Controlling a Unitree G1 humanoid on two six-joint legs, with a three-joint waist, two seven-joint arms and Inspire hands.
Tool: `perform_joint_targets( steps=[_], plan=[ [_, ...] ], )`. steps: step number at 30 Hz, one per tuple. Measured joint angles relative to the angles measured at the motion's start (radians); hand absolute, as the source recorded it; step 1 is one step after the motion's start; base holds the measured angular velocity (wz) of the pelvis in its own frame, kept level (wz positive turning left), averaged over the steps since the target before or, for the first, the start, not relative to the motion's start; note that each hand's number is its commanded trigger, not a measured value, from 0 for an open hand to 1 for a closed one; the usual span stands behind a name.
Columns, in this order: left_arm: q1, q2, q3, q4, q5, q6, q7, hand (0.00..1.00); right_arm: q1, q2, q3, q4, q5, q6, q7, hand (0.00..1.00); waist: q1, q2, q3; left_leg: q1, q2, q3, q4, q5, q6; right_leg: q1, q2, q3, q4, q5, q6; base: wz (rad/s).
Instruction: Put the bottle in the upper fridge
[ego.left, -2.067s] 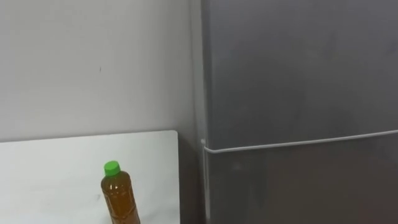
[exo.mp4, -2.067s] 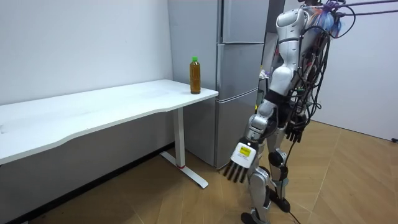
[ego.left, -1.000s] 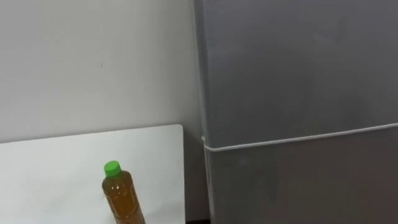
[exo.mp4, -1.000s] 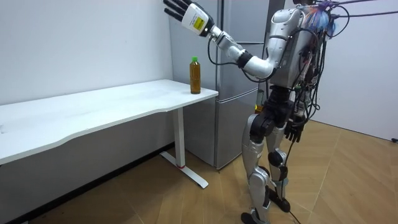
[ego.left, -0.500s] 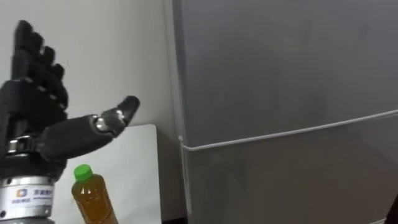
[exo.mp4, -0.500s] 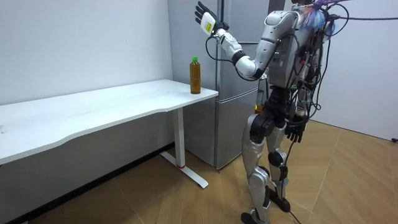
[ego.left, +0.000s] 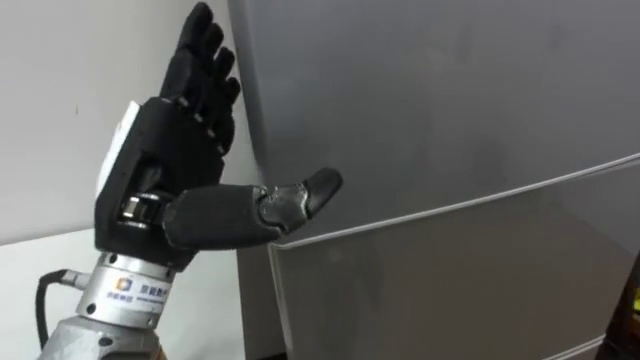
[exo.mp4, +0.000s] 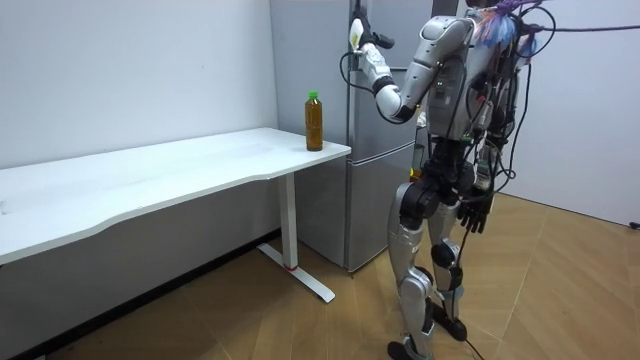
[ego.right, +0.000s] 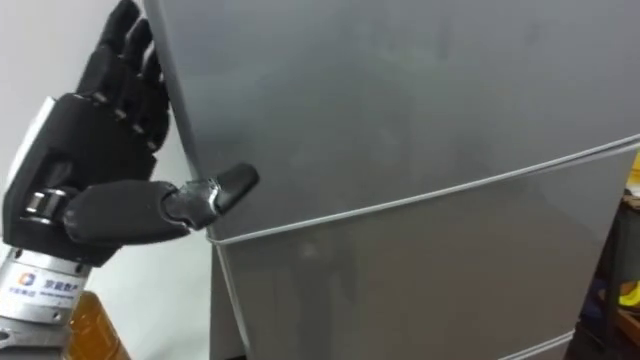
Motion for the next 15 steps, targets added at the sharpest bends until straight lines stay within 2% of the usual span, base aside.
perform_joint_targets(
  steps=[7, 8, 9, 10, 11, 12, 15],
  plan=[
    [0.0, -0.002, -0.015, 0.0, -0.08, 0.001, -0.007, 0.0, -0.029, -0.001, 0.034, 0.012, 0.0, 0.026, -0.002, 0.0, -0.005, 0.005, -0.0022, -0.004, 0.0, 0.0, 0.0, 0.0, 0.0, -0.01, 0.0, -0.004, 0.0, 0.001, 0.0, 0.0],
    [0.0, -0.002, -0.015, 0.0, -0.081, 0.001, -0.007, 0.23, -0.03, -0.001, 0.034, 0.012, 0.0, 0.03, -0.002, 0.0, -0.005, 0.005, -0.0022, -0.004, 0.0, 0.0, 0.0, 0.0, 0.0, -0.01, 0.0, -0.003, 0.0, 0.001, 0.0, 0.0],
    [0.0, -0.002, -0.015, 0.0, -0.089, 0.001, -0.007, 0.56, -0.031, -0.002, 0.034, 0.012, 0.001, 0.032, -0.002, 0.0, -0.005, 0.005, -0.0021, -0.004, 0.0, 0.001, 0.0, 0.0, 0.0, -0.01, 0.0, -0.003, 0.0, 0.001, 0.0, 0.0],
    [0.0, -0.002, -0.015, 0.0, -0.099, 0.001, -0.007, 0.56, -0.031, -0.002, 0.037, 0.012, 0.003, 0.032, -0.002, 0.0, -0.005, 0.006, -0.0019, -0.005, 0.0, 0.002, 0.0, 0.0, 0.0, -0.01, 0.0, -0.004, 0.0, 0.001, 0.0, 0.0],
    [-0.001, -0.002, -0.014, 0.0, -0.1, 0.001, -0.007, 0.81, -0.031, -0.002, 0.043, 0.012, 0.004, 0.032, -0.002, 0.0, -0.005, 0.006, -0.0017, -0.005, 0.0, 0.002, 0.0, 0.0, 0.0, -0.01, 0.0, -0.004, 0.0, 0.001, 0.0, 0.0],
    [0.0, -0.002, -0.014, 0.0, -0.1, 0.001, -0.007, 1.0, -0.032, -0.001, 0.045, 0.012, 0.004, 0.033, -0.001, 0.0, -0.005, 0.006, -0.0016, -0.005, 0.0, 0.002, 0.0, 0.0, 0.0, -0.01, 0.0, -0.004, 0.0, 0.001, 0.0, 0.0],
    [0.0, -0.002, -0.009, 0.0, -0.115, 0.003, -0.004, 1.0, -0.035, -0.002, 0.064, 0.012, 0.005, 0.034, -0.001, 0.0, -0.004, 0.009, -0.0002, -0.008, 0.0, 0.002, 0.001, 0.0, 0.0, -0.01, 0.0, -0.004, 0.0, 0.001, 0.0, 0.0]
  ],
)
